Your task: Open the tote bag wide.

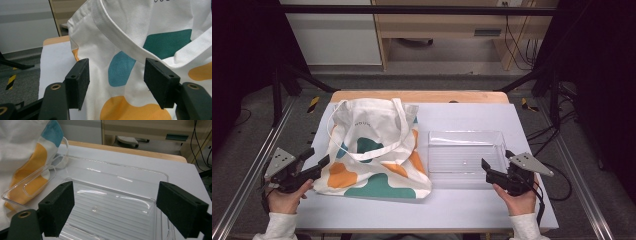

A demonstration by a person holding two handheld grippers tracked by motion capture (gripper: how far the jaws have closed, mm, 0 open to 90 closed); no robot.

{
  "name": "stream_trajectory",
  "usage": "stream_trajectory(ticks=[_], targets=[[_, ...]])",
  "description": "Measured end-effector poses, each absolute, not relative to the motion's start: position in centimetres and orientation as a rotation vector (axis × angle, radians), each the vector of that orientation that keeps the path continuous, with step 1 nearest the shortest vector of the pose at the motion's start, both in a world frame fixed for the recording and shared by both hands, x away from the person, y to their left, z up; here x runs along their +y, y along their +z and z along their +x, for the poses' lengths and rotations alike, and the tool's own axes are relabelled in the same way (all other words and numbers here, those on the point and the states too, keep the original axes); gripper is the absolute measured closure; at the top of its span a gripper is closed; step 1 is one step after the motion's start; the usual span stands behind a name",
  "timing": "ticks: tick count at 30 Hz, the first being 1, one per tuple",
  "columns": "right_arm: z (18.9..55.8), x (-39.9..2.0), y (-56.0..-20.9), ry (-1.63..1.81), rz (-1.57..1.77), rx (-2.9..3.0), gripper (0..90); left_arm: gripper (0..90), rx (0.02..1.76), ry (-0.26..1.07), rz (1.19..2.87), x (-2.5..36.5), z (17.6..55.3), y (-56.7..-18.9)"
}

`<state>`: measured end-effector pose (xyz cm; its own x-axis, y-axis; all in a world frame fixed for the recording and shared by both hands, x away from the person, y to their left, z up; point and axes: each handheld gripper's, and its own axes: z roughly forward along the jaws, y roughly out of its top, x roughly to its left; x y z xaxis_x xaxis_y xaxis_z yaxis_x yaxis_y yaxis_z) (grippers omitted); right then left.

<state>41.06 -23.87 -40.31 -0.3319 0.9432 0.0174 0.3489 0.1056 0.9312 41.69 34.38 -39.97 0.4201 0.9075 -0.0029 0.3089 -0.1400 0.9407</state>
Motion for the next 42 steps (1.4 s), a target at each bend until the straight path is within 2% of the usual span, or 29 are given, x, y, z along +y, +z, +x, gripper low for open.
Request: stream_trajectory(ticks=[12,20,42], targets=[[40.9,-22.5,-39.3,1.241,1.242,1.779,23.2,37.5,1.106,0.742,1.637,34.9,41.4,-38.9],[41.3,-21.1,-37.7,1.283,1.214,1.780,28.3,34.4,1.096,0.740,1.638,34.8,41.8,-37.8],[43.3,-14.3,-34.9,1.403,1.106,1.843,31.9,33.1,1.037,0.732,1.612,32.1,43.8,-34.5]])
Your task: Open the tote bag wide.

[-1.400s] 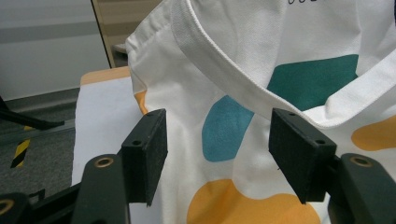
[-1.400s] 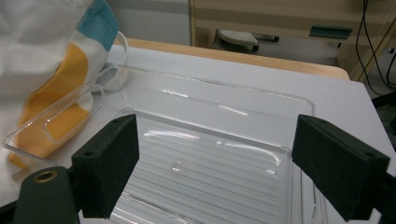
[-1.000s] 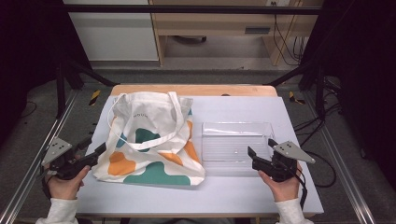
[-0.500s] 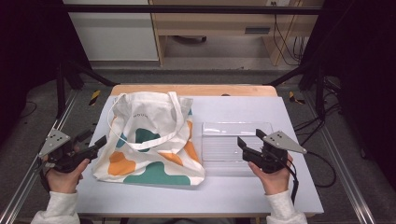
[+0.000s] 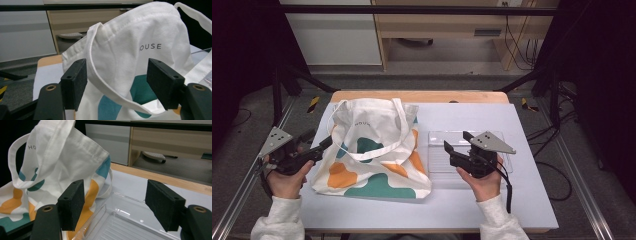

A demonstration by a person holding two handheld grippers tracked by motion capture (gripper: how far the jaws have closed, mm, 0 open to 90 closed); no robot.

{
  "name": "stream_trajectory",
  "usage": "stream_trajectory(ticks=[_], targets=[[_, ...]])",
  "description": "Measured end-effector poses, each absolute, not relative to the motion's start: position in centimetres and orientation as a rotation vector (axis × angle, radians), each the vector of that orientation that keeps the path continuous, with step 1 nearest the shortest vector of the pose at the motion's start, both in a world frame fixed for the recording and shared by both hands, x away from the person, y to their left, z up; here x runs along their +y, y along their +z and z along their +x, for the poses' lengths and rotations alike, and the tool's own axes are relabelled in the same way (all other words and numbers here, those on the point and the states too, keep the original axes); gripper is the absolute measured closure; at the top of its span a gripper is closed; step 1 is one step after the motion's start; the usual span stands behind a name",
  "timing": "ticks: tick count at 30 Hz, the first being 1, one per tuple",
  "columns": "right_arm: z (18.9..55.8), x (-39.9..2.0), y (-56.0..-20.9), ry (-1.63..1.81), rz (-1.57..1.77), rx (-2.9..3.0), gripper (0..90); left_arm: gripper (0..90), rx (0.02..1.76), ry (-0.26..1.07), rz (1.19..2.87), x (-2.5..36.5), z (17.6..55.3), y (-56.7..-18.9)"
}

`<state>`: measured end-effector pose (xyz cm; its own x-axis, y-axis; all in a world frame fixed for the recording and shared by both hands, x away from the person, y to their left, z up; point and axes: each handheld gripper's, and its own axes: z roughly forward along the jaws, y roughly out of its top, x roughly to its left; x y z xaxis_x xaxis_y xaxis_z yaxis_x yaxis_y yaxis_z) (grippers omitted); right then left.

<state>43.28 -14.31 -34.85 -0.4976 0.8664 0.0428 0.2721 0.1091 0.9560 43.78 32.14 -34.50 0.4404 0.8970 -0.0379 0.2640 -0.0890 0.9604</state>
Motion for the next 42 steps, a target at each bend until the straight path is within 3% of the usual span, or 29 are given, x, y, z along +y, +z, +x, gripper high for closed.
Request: stream_trajectory(ticks=[14,23,30,35,38,42], targets=[[44.0,-11.6,-34.7,1.428,1.048,1.894,33.9,35.4,1.031,0.719,1.695,28.9,46.4,-35.2],[44.3,-10.5,-34.6,1.441,1.031,1.911,34.2,41.6,1.035,0.729,1.718,27.6,47.9,-35.8],[44.6,-9.3,-34.5,1.459,1.016,1.929,34.2,58.4,1.060,0.722,1.755,27.1,48.7,-36.4],[44.7,-8.2,-34.3,1.473,0.999,1.942,34.1,78.9,1.063,0.682,1.780,27.0,49.0,-36.8],[44.9,-7.5,-34.3,1.486,0.988,1.951,33.8,86.8,1.056,0.666,1.794,27.0,49.0,-36.8],[45.0,-7.1,-34.2,1.495,0.984,1.957,33.5,88.7,1.044,0.660,1.804,27.0,48.9,-36.8]])
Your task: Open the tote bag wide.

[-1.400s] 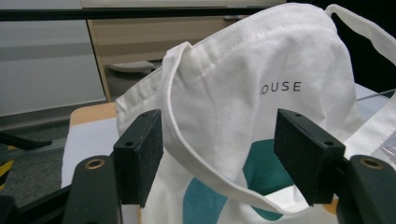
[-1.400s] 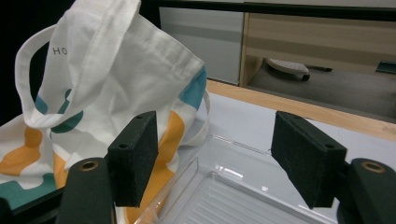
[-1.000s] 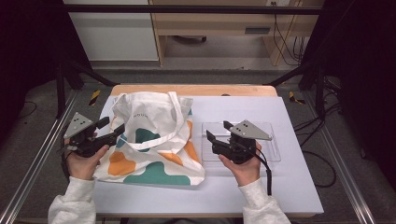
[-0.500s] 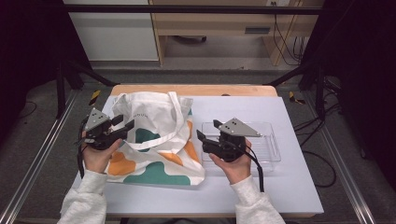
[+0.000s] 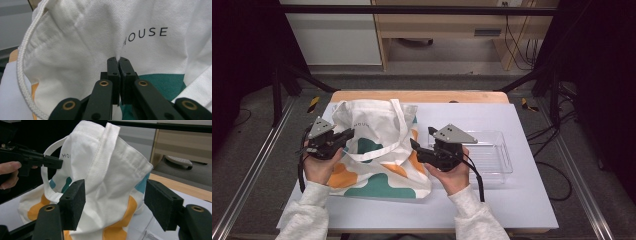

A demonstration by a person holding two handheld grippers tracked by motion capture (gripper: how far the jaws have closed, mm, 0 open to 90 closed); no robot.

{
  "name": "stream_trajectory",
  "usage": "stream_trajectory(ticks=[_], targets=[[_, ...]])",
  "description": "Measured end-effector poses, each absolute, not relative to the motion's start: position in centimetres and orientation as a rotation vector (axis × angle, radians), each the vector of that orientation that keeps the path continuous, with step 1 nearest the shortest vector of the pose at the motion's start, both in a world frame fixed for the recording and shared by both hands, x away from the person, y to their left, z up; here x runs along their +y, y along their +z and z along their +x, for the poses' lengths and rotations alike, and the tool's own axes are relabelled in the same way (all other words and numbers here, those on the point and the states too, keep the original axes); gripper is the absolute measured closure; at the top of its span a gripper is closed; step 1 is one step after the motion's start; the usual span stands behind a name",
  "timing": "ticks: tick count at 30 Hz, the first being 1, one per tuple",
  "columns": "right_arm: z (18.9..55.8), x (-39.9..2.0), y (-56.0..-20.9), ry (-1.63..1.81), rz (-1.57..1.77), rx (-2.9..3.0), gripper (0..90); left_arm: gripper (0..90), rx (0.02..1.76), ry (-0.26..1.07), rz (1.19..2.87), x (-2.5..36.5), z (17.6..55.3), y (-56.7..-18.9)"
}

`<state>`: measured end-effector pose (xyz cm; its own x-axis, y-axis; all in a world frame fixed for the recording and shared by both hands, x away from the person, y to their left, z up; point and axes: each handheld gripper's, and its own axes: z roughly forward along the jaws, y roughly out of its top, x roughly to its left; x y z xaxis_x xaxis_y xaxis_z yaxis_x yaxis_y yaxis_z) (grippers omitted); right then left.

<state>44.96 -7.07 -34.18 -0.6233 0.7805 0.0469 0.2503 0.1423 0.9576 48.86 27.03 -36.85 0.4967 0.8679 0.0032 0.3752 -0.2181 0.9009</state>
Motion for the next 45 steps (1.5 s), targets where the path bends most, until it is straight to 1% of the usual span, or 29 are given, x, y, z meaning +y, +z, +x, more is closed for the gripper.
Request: stream_trajectory(ticks=[7,12,18,26,27,28,29,30,31,32,33,35,36,37,38,39,40,45], targets=[[45.7,-5.3,-33.7,1.523,0.971,1.974,31.9,89.6,1.007,0.674,1.806,27.3,47.8,-36.6],[47.0,-2.7,-33.6,1.544,0.949,2.001,29.2,89.7,0.983,0.681,1.800,27.4,46.7,-36.4],[48.5,-0.8,-34.0,1.524,0.953,2.017,28.9,89.9,0.966,0.679,1.793,27.6,45.6,-36.3],[49.7,-0.1,-34.7,1.507,0.974,2.027,31.2,89.9,0.949,0.677,1.794,27.7,44.9,-36.3],[49.8,0.0,-34.8,1.505,0.967,2.030,32.9,89.9,0.945,0.679,1.796,27.7,44.8,-36.3],[49.9,0.0,-35.0,1.503,0.963,2.042,39.0,89.8,0.945,0.676,1.795,27.7,44.7,-36.3],[49.9,0.0,-35.0,1.503,0.963,2.042,39.0,89.8,0.944,0.678,1.794,27.6,44.7,-36.4],[49.9,0.1,-35.0,1.501,0.955,2.047,49.7,89.8,0.945,0.679,1.792,27.6,44.6,-36.4],[49.9,0.1,-35.0,1.501,0.955,2.047,49.7,89.8,0.947,0.675,1.791,27.6,44.7,-36.4],[49.9,0.1,-35.0,1.497,0.948,2.059,62.7,89.8,0.949,0.672,1.788,27.7,44.7,-36.4],[49.9,0.1,-35.0,1.497,0.948,2.059,62.7,89.8,0.951,0.669,1.785,27.7,44.7,-36.4],[49.8,0.2,-35.1,1.491,0.955,2.075,72.8,89.8,0.952,0.664,1.782,27.7,44.7,-36.5],[49.7,0.3,-35.1,1.486,0.959,2.085,79.8,89.8,0.953,0.663,1.783,27.6,44.7,-36.5],[49.7,0.3,-35.1,1.486,0.959,2.085,79.8,89.8,0.953,0.663,1.783,27.6,44.7,-36.5],[49.7,0.3,-35.1,1.466,0.953,2.090,85.6,89.8,0.953,0.665,1.782,27.5,44.6,-36.5],[49.7,0.3,-35.1,1.466,0.953,2.090,85.6,89.8,0.953,0.665,1.782,27.5,44.6,-36.5],[49.7,0.4,-35.1,1.463,0.952,2.092,87.8,89.8,0.953,0.664,1.784,27.5,44.6,-36.5],[49.4,0.1,-34.9,1.466,0.891,2.118,89.3,88.5,0.966,0.671,1.774,27.6,44.9,-36.4]])
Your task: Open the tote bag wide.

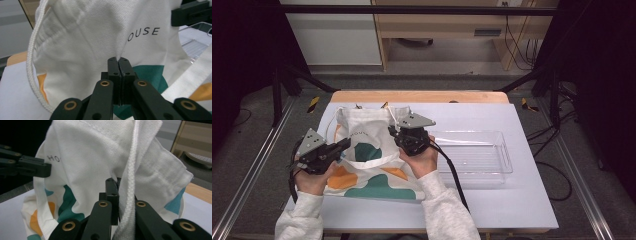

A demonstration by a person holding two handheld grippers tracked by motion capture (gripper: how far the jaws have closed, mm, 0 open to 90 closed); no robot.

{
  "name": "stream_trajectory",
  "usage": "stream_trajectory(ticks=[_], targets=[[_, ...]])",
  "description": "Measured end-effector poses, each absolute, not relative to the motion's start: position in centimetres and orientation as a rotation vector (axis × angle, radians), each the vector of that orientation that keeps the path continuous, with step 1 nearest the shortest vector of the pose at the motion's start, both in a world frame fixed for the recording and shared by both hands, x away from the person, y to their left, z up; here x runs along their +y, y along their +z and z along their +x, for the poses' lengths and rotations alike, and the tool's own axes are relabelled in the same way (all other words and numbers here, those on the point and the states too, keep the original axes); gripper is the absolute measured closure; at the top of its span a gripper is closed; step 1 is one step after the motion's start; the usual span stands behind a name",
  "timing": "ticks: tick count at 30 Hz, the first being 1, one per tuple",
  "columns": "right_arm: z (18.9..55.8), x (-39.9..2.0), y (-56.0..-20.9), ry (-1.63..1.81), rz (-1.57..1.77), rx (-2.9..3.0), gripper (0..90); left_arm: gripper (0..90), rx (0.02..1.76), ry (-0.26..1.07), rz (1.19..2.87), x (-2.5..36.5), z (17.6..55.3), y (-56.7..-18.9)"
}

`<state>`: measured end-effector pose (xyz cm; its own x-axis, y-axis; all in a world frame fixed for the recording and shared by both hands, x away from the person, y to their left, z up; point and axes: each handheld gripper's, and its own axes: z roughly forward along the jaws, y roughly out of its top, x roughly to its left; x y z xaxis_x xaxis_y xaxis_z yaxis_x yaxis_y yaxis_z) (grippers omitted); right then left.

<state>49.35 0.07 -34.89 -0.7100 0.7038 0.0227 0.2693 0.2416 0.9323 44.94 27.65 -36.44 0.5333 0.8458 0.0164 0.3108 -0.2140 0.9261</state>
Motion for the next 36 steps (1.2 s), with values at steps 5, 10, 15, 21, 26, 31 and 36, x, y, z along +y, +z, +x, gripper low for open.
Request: stream_trajectory(ticks=[5,10,15,21,26,31,36], targets=[[48.4,-0.1,-34.7,1.455,0.833,2.146,89.4,55.3,0.978,0.684,1.730,27.4,45.5,-35.8],[47.1,0.1,-35.2,1.496,0.784,2.158,89.4,66.3,0.992,0.665,1.765,26.8,46.0,-36.2],[46.0,-0.2,-36.1,1.551,0.793,2.157,89.1,88.5,1.004,0.614,1.782,27.0,45.9,-36.7],[45.3,-0.4,-36.7,1.590,0.827,2.152,77.4,89.6,0.967,0.655,1.792,27.1,44.5,-37.2],[44.6,-0.9,-35.9,1.673,0.817,2.110,61.3,89.6,0.953,0.674,1.789,27.4,43.4,-37.7],[44.1,-1.2,-34.3,1.703,0.798,2.058,54.4,89.6,0.942,0.681,1.803,27.5,42.7,-38.1],[44.6,-1.0,-32.6,1.737,0.802,2.027,55.2,89.6,0.936,0.683,1.810,27.7,42.1,-38.4]])
